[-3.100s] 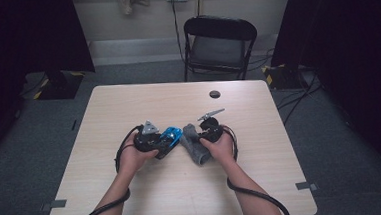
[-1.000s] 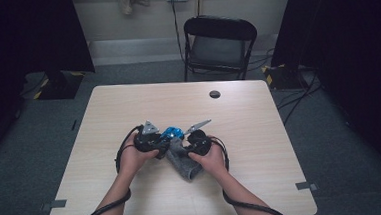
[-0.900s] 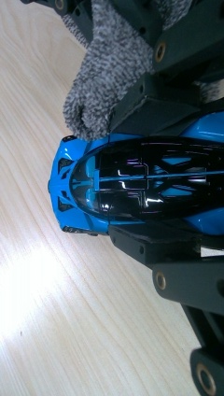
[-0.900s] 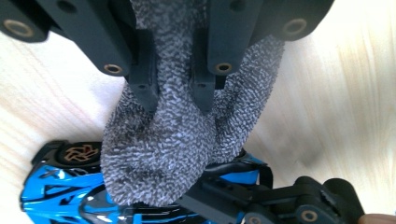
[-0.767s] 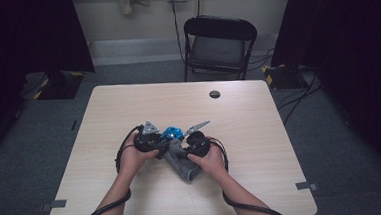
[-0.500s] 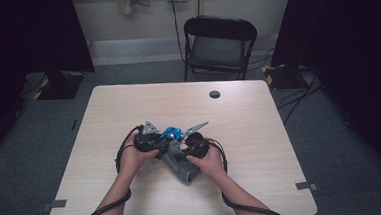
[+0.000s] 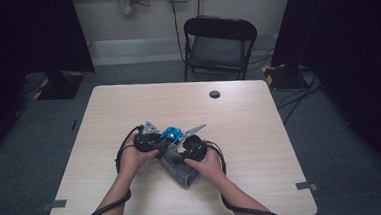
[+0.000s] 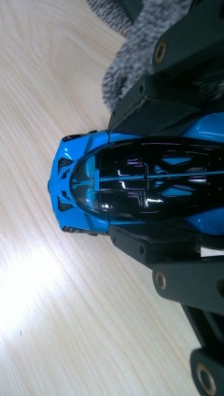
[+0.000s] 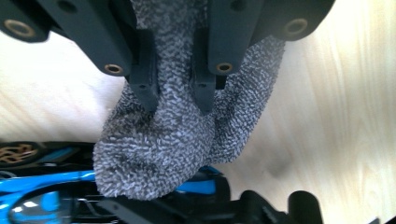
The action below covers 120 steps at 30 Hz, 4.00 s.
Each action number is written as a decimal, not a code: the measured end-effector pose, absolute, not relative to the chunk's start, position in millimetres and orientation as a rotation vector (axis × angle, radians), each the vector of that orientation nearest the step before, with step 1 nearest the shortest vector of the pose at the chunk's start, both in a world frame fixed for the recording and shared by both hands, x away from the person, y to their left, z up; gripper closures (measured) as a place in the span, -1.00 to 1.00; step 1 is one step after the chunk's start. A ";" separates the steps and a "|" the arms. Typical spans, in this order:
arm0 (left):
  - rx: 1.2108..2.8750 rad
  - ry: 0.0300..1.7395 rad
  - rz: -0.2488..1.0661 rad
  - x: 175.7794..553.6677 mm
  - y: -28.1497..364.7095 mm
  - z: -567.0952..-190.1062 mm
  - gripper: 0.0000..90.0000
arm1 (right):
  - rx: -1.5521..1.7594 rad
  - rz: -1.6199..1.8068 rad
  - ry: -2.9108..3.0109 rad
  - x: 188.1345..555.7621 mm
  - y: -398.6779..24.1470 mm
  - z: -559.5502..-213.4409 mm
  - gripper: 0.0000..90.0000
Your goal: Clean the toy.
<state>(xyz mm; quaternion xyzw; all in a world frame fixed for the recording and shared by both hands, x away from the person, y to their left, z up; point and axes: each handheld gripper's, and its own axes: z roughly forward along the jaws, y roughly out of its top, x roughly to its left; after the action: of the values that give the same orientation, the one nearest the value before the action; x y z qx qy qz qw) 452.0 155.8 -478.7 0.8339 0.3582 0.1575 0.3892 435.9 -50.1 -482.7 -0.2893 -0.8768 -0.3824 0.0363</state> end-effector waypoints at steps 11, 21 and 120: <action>2.122 0.908 0.403 452.4 155.6 -478.5 -0.01 | -0.825 -1.166 -2.687 429.9 -41.7 -483.3 0.72; 2.122 0.908 0.403 452.2 155.6 -478.5 -0.01 | -0.773 -1.161 -2.683 425.1 -33.7 -483.4 0.72; 2.058 0.563 0.127 396.8 124.0 -452.6 -0.43 | -1.135 -1.203 -2.754 444.6 -170.6 -481.2 -0.50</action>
<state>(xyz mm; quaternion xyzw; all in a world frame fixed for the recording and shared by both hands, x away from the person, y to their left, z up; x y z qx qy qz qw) 396.8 124.0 -452.6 0.8440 0.2309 0.0522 0.4813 444.6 -170.6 -481.2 -0.3532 -0.8567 -0.3742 -0.0355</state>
